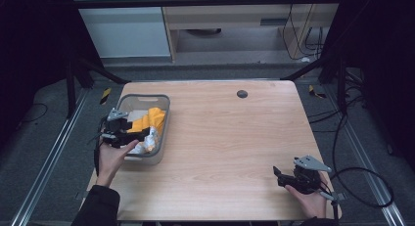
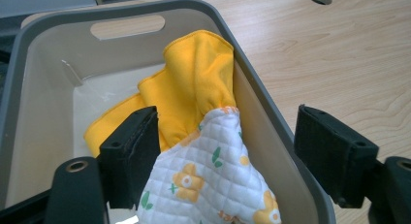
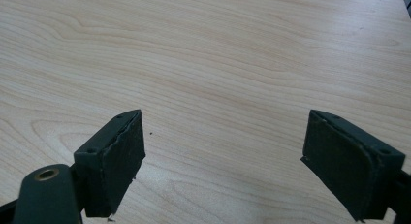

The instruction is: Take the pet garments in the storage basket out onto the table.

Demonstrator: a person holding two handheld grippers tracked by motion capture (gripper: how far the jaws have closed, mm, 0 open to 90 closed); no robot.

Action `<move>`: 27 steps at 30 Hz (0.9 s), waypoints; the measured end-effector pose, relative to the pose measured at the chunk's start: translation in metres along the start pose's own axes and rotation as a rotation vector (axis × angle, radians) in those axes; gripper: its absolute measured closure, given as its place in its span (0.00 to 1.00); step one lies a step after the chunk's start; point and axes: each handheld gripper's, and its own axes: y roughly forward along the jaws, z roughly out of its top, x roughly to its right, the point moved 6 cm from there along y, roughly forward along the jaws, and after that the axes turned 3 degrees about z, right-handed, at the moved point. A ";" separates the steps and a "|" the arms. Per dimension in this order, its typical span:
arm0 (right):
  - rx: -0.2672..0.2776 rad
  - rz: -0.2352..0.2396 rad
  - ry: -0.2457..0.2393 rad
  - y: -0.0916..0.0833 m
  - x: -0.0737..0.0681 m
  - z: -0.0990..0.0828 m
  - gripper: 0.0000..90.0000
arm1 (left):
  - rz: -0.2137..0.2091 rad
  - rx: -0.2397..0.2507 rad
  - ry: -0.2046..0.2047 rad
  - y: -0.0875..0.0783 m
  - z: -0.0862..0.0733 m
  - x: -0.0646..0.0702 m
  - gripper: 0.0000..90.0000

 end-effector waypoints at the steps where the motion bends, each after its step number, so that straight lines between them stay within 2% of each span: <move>1: 0.000 0.000 0.001 0.000 0.000 0.000 0.17 | 0.003 -0.007 0.005 0.002 0.000 0.000 0.28; 15: 0.002 0.009 0.008 0.001 -0.001 0.001 0.17 | 0.033 -0.082 0.034 0.016 0.003 0.000 0.35; 27: -0.004 0.013 0.006 0.002 -0.001 0.000 0.17 | 0.017 -0.162 0.045 0.028 -0.001 0.002 0.45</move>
